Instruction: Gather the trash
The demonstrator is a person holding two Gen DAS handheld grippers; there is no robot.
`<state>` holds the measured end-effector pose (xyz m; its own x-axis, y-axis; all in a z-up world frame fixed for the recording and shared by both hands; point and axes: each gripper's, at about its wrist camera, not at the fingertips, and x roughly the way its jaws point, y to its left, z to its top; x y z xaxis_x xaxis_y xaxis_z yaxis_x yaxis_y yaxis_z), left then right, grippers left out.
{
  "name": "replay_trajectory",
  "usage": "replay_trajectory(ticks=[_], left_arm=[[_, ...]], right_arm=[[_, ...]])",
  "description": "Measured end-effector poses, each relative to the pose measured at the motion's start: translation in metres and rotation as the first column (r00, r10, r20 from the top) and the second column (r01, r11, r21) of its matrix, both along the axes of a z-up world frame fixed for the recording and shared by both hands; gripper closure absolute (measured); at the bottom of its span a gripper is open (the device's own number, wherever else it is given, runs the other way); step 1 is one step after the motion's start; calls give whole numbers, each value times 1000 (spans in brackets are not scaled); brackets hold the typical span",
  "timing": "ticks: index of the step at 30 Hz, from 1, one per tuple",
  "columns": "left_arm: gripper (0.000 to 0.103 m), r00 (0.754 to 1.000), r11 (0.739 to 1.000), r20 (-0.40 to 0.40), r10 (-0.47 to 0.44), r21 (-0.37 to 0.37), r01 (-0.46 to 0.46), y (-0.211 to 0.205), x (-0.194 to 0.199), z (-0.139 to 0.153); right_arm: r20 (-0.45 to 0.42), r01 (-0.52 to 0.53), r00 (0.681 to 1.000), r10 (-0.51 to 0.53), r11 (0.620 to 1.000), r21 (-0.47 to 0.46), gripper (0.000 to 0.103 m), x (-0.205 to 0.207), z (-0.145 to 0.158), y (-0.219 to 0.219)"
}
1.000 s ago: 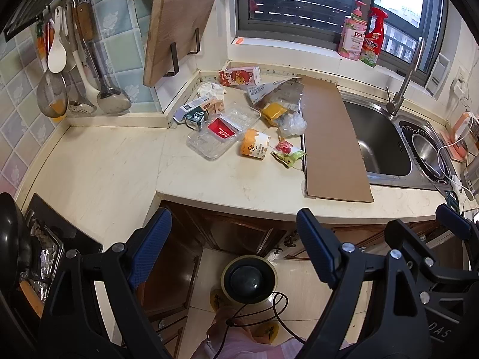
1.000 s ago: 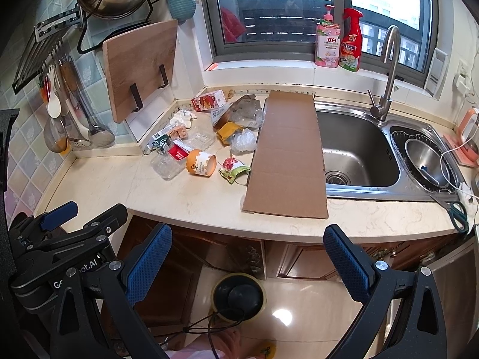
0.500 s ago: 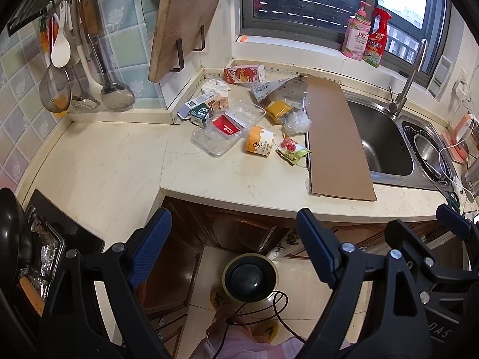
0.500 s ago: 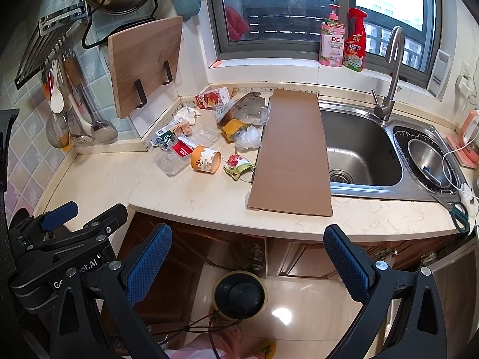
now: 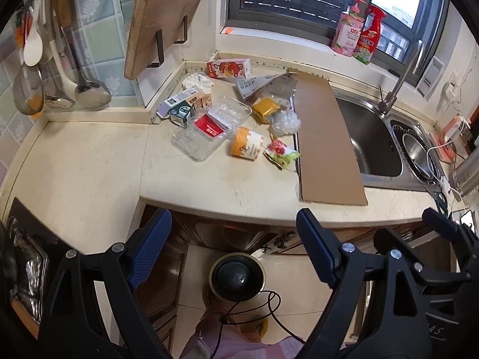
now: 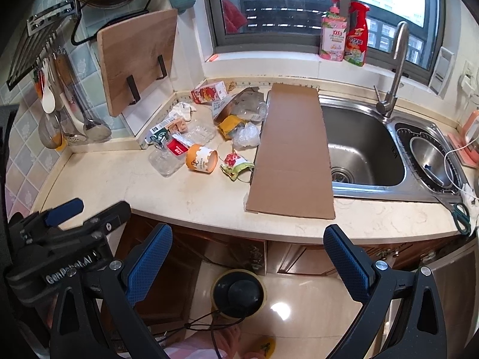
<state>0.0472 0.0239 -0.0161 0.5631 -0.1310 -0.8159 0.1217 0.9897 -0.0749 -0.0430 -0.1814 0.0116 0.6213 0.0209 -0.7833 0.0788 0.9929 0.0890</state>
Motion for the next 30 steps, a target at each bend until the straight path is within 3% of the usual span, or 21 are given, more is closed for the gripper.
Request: replay_trajectory(ticks=[7,11,16,24,30], left_arm=[[20,996,998,-73,-45,-55,41,18,69,-13],[20,989,994,-119,-85,-79,76,23,111,-32],[20,974,987,-190,-122,-127,98,27,158,-62],[20,958,981,-255,-134,-169,92,21,190,-96],[20,956,986,-283,-72,-165,25,9,195,-110]], right_arm=[[-27,-7,1000,8,1000,20,1,51,-9,-3],[-44,-14,999,16,999,29,16,91,-16,-4],[-85,-26,996,28,999,22,20,151,-40,-3],[-188,-75,979,78,997,26,30,234,-98,4],[-232,-184,954,188,982,41,33,276,-133,12]])
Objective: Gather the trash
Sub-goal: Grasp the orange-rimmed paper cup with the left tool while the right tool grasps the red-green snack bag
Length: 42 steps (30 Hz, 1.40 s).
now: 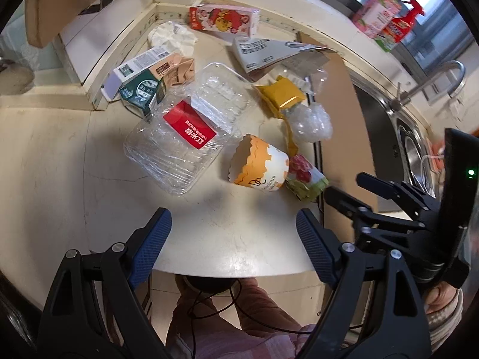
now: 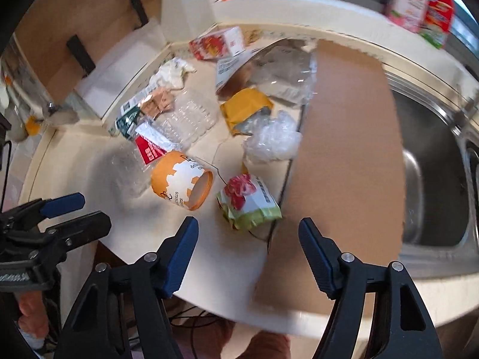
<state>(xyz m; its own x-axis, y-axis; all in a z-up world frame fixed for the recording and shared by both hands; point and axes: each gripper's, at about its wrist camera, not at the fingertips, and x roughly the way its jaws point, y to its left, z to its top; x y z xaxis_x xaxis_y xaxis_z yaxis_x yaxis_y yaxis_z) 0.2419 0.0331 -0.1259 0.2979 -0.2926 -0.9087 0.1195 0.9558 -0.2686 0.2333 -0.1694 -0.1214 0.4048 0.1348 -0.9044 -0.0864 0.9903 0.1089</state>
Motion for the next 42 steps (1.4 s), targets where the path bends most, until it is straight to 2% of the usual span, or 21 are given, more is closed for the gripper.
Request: replay_trajectory(ticks=[4,6,10,13,15,17,22,28,35,42], left_arm=[[20,995,996,-33,89,-3,-89,-4,1,-8],[20,990,991,-48,135,-11,-136,-6,2,-13],[20,975,978,-66,210,0,-211,-12,5,-22],[20,967,970,-80,242,9,-242,-17,8,-28],[20,963,967,-83,255,15,-255,-20,9,-29],[20,961,965,-86,264,18,-263,-23,10,-31],[20,951,956,-95,293,15,-293,-27,16,-32],[20,924,932,-145,353,-28,-361,-29,29,-34],[20,876,891,-216,432,-46,-451,-33,48,-44],[20,823,848,-265,503,-33,-529,-32,63,-62]], right_arm=[[-49,-110,993,111,994,14,38,24,-29,5],[-77,-163,983,165,986,30,38,35,-43,8],[-115,-260,958,261,965,23,46,53,-69,13],[-141,-315,938,316,949,33,53,64,-86,15],[-119,-339,932,342,940,43,59,67,-87,15],[-110,-359,925,364,931,62,69,71,-89,15],[-61,-396,913,403,912,104,78,71,-80,7],[0,-402,913,408,900,167,80,56,-54,-16],[67,-370,929,364,902,223,80,53,-27,-54],[63,-360,933,355,901,243,80,54,-26,-68]])
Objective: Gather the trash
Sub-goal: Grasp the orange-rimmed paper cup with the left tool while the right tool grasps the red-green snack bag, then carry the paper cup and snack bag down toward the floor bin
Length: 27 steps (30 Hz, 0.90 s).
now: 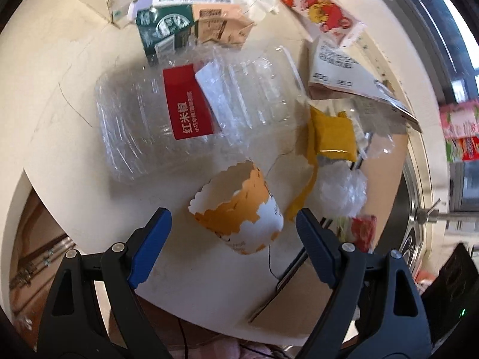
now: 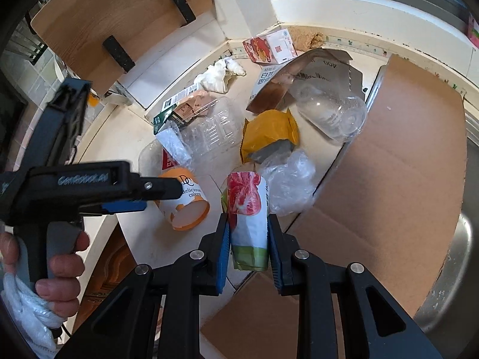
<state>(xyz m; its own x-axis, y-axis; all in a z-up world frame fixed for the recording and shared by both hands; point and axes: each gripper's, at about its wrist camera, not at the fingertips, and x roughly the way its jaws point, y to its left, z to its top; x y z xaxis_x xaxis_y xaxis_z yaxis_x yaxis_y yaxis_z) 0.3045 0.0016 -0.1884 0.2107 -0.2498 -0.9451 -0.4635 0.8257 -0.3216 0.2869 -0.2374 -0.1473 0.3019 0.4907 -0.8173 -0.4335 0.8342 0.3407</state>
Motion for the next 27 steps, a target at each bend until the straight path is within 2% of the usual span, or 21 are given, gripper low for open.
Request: replay_trajectory(ticks=[10,11,13,15,20,27], left_arm=[[22,997,998,-57,55,-6,-56,-3,8,-31],[25,997,998,-45,57,-2,-57,-4,8,-30],[40,998,999,-33,53,-5,-53,-5,8,-29],[48,998,998,-26,54,-15,-54,-6,8,-29],[50,999,999,6,44,0,-44,-11,1,-24],[52,997,997,71,-17,74,11,-18,-20,-3]], right_arm=[[-10,1,1000,-1,1000,7,80,4,-12,-2],[-11,1,1000,-1,1000,8,80,4,-12,-3],[-13,2,1000,-2,1000,8,80,2,-12,-5],[-16,4,1000,-4,1000,8,80,1,-13,-8],[-20,1,1000,-1,1000,13,80,-6,-13,-12],[-17,-12,1000,12,1000,18,80,-22,-11,-13]])
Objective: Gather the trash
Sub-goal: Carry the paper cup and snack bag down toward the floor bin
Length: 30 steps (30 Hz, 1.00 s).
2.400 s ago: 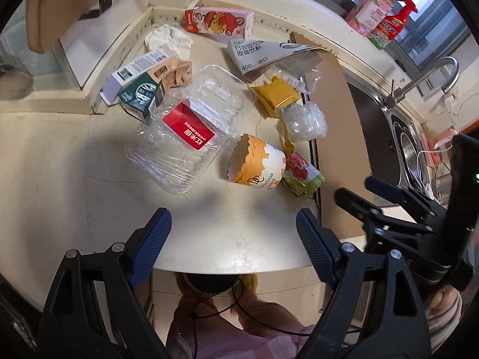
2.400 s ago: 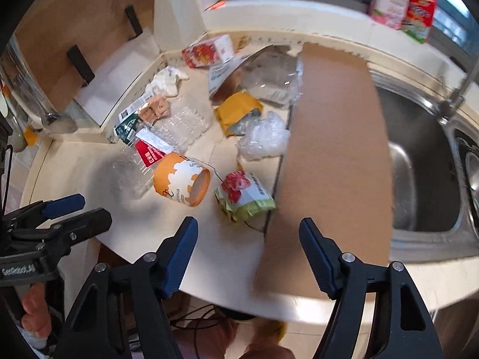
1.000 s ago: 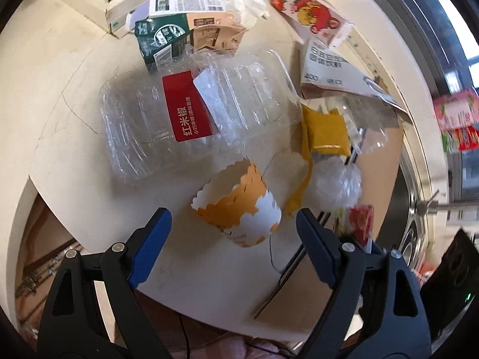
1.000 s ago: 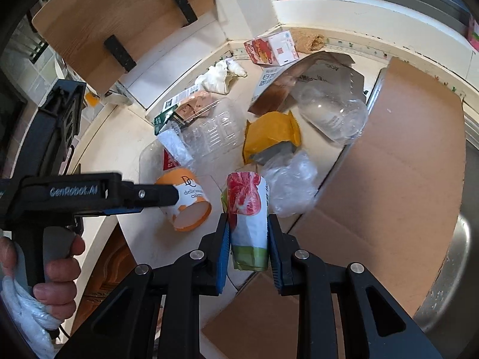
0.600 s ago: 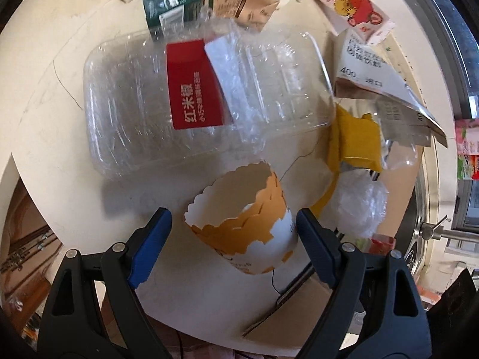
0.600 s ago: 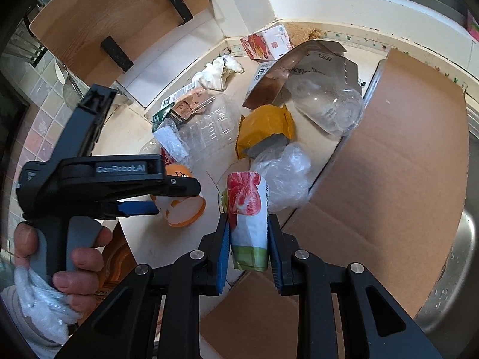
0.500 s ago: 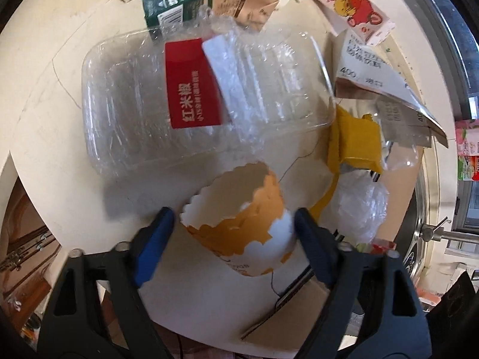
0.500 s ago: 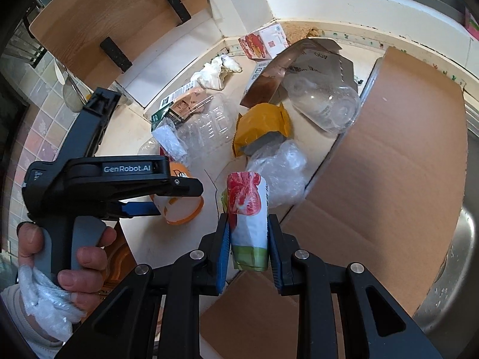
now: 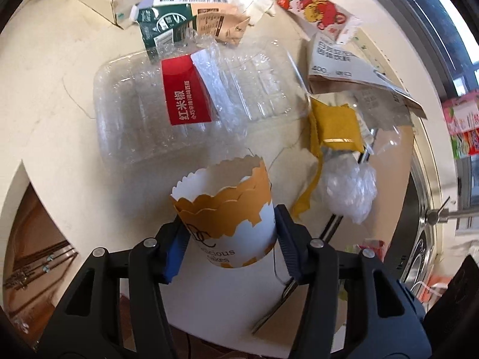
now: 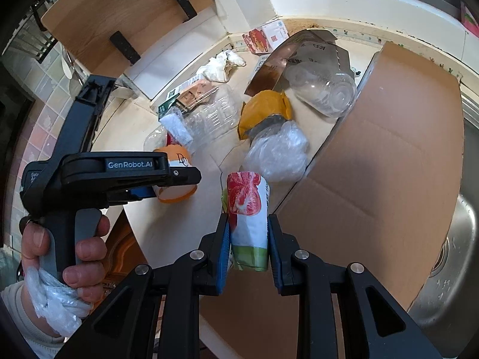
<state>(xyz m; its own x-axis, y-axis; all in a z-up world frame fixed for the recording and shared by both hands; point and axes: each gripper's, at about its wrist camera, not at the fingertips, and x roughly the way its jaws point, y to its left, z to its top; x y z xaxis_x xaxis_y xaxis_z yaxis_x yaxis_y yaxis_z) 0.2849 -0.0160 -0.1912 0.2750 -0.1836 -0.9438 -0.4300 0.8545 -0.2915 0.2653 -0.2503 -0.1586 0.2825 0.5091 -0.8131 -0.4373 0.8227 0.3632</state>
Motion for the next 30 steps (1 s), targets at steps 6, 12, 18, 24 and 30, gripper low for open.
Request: replay_trajectory(ticks=[6,12,18,24,30], left_arm=[[52,998,998,20,-60,21,59,2,-31,24],[52,985,987,73,-158,44,155,8,-75,54],[52,964,969,114,-240,81,232,25,-120,79],[52,939,951,155,-307,99,294,42,-161,96],[51,898,915,182,-400,128,382,53,-206,101]], right_arm=[[-3,21,1000,-21,999,28,80,-19,4,-2],[7,51,999,-52,998,45,80,-53,18,-4],[26,108,994,-109,993,56,80,-104,34,3],[32,177,983,-179,982,70,80,-163,47,17],[38,227,973,-229,972,54,80,-220,50,35]])
